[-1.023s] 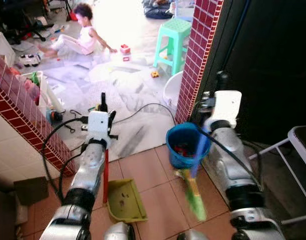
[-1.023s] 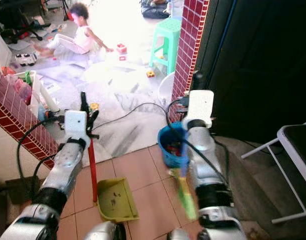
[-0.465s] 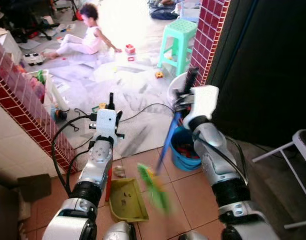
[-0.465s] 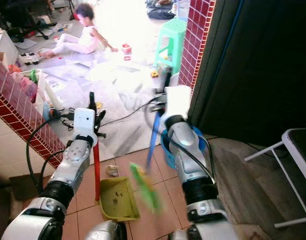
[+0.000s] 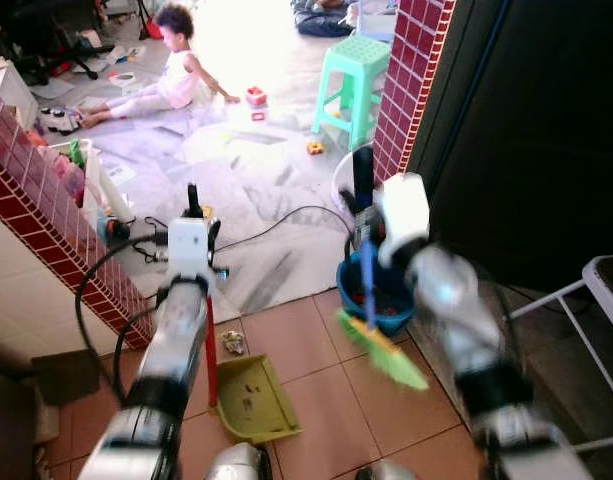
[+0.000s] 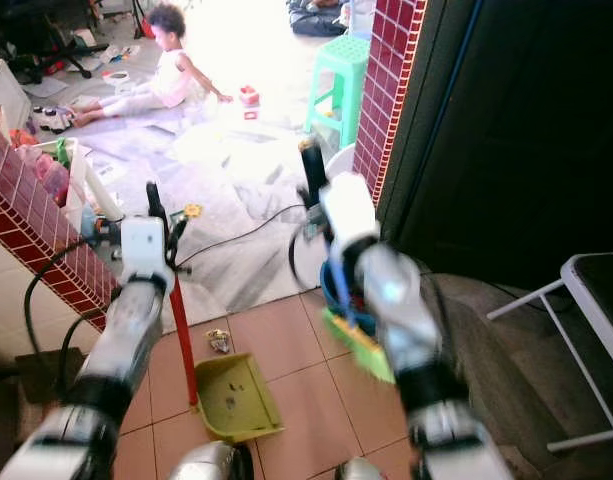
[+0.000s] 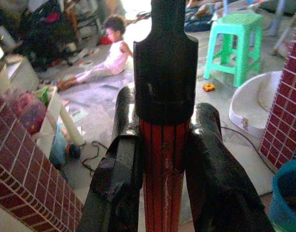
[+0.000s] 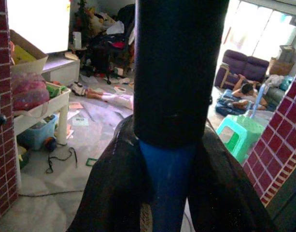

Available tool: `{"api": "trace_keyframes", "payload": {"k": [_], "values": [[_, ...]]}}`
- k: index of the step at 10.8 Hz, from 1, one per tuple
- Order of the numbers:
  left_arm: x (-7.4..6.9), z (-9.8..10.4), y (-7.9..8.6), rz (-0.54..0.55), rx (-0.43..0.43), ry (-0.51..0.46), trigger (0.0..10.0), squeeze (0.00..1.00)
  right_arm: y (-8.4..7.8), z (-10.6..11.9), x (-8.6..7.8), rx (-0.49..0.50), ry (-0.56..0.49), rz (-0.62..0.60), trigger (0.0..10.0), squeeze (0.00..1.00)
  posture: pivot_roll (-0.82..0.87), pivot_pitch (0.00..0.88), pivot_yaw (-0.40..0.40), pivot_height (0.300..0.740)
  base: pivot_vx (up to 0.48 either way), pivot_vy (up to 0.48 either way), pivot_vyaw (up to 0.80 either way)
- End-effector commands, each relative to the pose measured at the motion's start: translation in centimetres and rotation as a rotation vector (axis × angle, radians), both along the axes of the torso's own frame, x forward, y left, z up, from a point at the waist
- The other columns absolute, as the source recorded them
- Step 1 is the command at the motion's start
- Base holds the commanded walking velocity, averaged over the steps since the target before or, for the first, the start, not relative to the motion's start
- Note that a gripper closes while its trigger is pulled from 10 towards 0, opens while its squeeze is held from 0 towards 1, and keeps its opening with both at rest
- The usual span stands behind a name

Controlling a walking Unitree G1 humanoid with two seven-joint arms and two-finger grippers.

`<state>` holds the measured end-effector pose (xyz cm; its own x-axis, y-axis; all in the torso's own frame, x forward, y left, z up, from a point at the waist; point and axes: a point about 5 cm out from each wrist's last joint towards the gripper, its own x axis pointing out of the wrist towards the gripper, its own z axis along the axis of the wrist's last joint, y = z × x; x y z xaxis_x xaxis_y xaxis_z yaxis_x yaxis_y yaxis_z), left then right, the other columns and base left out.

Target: Sweep floor

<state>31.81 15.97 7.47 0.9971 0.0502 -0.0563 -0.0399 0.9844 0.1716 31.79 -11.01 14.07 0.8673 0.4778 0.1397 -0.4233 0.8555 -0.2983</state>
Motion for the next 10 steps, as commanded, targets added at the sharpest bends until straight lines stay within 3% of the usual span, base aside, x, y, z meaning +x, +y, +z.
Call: {"api": "trace_keyframes", "payload": {"k": [1, 2, 3, 5, 7, 8, 10], "values": [[-0.2, 1.0, 0.1, -0.048, 0.078, -0.072, 10.0, 0.0, 0.3, 0.2, -0.4, -0.057, -0.083, 0.008, 10.0, 0.0, -0.01, 0.0, 0.041, 0.74, 0.0, 0.0, 0.0], [-0.5, 0.4, 0.3, -0.077, 0.072, -0.049, 10.0, 0.0, -0.1, -2.0, -0.3, -0.032, -0.005, -0.064, 10.0, 0.0, 0.0, 0.0, 0.035, 0.74, 0.0, 0.0, 0.0], [-0.5, 0.5, 0.6, -0.078, 0.086, -0.062, 10.0, 0.0, -0.5, -2.8, -0.1, -0.007, 0.006, -0.159, 10.0, 0.0, 0.02, 0.0, 0.028, 0.74, 0.0, 0.0, 0.0], [-1.5, 0.6, 1.4, 0.004, 0.084, -0.087, 10.0, 0.0, -2.6, -4.2, -0.5, 0.165, 0.069, -0.437, 10.0, 0.0, 0.02, 0.0, 0.024, 0.74, 0.0, 0.0, 0.0], [-1.8, 0.8, 1.5, 0.025, 0.079, -0.113, 10.0, 0.0, -2.3, -4.3, -0.8, 0.133, 0.04, -0.411, 10.0, 0.0, 0.0, 0.0, 0.024, 0.74, 0.0, 0.0, 0.0], [-1.6, 1.9, 0.9, -0.005, 0.077, -0.167, 10.0, 0.0, -2.5, -3.8, -0.4, 0.095, 0.008, -0.404, 10.0, 0.0, 0.0, 0.0, 0.016, 0.74, 0.0, 0.0, 0.0], [-1.8, 2.3, 0.2, -0.005, 0.066, -0.182, 10.0, 0.0, -2.4, -3.5, -0.2, 0.081, -0.006, -0.413, 10.0, 0.0, 0.0, 0.0, 0.013, 0.74, 0.0, 0.0, 0.8]]}}
